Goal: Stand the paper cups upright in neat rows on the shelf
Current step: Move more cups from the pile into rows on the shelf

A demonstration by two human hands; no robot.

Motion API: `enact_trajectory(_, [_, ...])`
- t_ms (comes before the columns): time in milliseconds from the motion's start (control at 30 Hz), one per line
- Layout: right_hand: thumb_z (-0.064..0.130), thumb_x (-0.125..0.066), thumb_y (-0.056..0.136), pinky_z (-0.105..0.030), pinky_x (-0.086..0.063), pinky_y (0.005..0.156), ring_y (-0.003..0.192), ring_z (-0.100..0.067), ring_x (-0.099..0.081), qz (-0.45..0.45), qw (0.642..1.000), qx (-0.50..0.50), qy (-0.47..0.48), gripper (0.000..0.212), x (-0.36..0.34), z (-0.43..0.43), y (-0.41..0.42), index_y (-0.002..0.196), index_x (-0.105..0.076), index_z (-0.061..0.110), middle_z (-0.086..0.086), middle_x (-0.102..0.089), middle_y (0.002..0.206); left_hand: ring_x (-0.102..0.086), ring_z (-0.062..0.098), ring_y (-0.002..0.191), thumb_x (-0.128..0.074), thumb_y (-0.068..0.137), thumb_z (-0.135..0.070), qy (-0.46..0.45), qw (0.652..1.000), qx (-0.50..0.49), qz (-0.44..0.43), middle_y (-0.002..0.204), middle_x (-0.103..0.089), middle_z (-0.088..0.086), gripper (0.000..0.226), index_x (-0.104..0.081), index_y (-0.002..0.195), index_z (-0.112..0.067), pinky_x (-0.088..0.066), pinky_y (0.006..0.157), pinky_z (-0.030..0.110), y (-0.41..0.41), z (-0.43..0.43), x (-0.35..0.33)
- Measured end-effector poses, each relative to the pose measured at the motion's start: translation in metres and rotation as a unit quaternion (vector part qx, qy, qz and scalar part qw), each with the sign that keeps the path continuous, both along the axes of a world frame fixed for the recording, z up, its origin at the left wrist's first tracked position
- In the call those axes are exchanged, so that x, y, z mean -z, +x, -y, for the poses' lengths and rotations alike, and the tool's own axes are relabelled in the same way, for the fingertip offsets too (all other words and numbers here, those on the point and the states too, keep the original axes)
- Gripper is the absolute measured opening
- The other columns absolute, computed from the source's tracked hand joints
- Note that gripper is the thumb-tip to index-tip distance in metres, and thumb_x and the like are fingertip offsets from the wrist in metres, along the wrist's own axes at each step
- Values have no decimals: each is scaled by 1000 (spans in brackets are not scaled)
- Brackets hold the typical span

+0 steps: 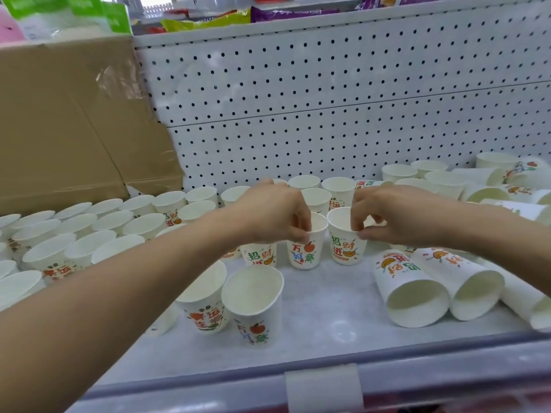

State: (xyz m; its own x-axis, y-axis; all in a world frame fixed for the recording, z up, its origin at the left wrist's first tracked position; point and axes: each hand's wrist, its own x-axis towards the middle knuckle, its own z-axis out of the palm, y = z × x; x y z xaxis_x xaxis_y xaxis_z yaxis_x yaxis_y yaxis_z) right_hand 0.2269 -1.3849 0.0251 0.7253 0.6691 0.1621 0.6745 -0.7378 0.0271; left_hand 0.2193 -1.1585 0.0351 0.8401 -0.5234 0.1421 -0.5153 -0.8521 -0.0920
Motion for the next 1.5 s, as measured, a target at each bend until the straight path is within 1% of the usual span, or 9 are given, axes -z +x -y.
enact_trajectory(200, [32,-67,84,-28,-43,76,82,2,-49,-8,997,34,69,13,3,14,-15,94,-63,38,18,-54,96,-61,0,90,-67,81,-53,-52,999,-8,3,98,-70,-17,33,-70,106,-32,-46,86,28,-28,1,-16])
enact_trajectory(333, [38,-65,82,-28,-43,82,91,-3,-54,-17,985,24,170,18,4,35,-43,100,-66,38,17,-58,99,-56,-9,94,-62,79,-58,-204,978,23,30,100,-65,-24,37,-68,109,-37,-42,78,9,-77,20,-12])
enact_trajectory(433, [33,-61,81,-32,-45,84,94,-4,-56,-29,973,20,228,23,10,61,-69,103,-67,37,14,-63,102,-53,-6,103,-62,81,-58,-269,961,66,-2,112,-59,-23,40,-62,116,-39,-45,86,21,-111,50,15])
enact_trajectory(533, [9,-60,77,-32,-43,91,105,-3,-54,-55,978,12,202,42,15,92,-88,106,-66,38,22,-60,109,-55,3,102,-60,84,-55,-239,971,22,-16,126,-48,-23,46,-52,128,-43,-46,89,34,-117,81,46])
enact_trajectory(667, [14,-65,81,-38,-43,90,105,-9,-51,-17,990,30,134,34,26,109,-88,106,-68,37,15,-57,108,-62,14,93,-58,91,-38,-237,968,-78,11,125,-51,-14,40,-51,130,-39,-47,85,38,-101,101,69])
enact_trajectory(833, [17,-59,88,-35,-45,74,82,-10,-49,34,992,25,122,25,32,105,-73,107,-70,30,7,-59,100,-55,13,79,-55,86,-9,-316,938,-123,68,106,-67,-6,40,-68,115,-34,-40,73,22,-101,108,67])
enact_trajectory(1200, [3,-53,83,-21,-45,60,75,-10,-58,-99,987,39,119,31,1,65,-35,99,-75,19,2,-66,89,-49,14,85,-50,88,-12,-120,960,-236,-93,107,-59,-2,41,-63,121,-33,-34,56,21,-86,96,15])
enact_trajectory(1367, [35,-59,90,-29,-46,73,84,-12,-58,-76,987,52,128,25,4,75,-37,109,-69,23,3,-66,103,-56,12,100,-52,93,-45,-146,964,-209,-70,120,-63,-7,37,-59,126,-31,-47,82,31,-90,81,17])
enact_trajectory(1500, [73,-52,70,-28,-42,86,102,-4,-52,-101,986,-6,133,68,6,85,-55,127,-55,36,16,-57,118,-51,-8,107,-63,68,-74,-240,954,-133,-117,124,-54,-24,74,-52,132,-37,-43,88,23,-104,71,18])
